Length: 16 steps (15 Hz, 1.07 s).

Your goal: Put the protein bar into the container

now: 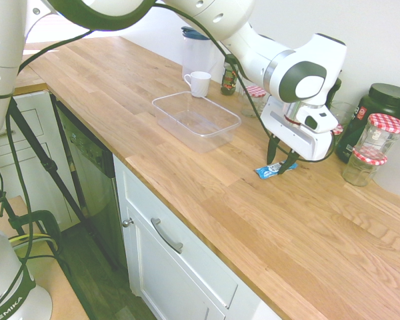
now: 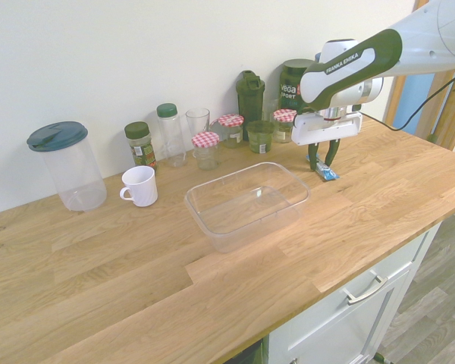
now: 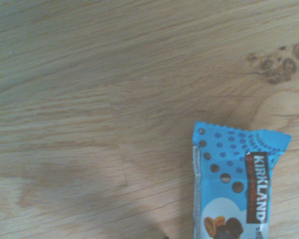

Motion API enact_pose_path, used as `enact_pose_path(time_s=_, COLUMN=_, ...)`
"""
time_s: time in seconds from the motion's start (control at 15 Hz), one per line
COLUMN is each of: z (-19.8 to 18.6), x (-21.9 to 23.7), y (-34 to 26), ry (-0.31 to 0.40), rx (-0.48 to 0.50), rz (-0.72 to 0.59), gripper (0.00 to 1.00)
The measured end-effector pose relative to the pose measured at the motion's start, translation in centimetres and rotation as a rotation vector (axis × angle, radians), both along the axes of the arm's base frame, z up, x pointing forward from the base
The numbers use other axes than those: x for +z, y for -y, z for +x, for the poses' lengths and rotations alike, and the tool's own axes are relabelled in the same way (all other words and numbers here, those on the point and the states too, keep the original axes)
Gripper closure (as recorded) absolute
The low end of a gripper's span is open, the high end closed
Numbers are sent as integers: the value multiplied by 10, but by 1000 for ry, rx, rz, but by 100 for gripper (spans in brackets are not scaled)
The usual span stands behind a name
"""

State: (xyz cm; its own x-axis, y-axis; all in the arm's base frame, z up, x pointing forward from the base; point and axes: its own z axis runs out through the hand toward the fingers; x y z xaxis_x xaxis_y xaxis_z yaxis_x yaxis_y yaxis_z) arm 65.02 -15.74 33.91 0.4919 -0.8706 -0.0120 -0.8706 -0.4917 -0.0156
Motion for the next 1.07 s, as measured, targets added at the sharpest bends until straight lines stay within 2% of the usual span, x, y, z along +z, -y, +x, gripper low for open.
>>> enact_pose_path(time_s=0.67, z=0, x=4, y=2, ry=8, rx=0, rz=-3, gripper=100)
enact_pose_path(time_s=0.8, z=-2, x=23, y=5, ry=30, rx=2, rz=1, gripper=100)
enact_pose_path(time_s=1.07, z=-15, x=99, y=-20, ry=97, rx=44, rz=4, gripper=100)
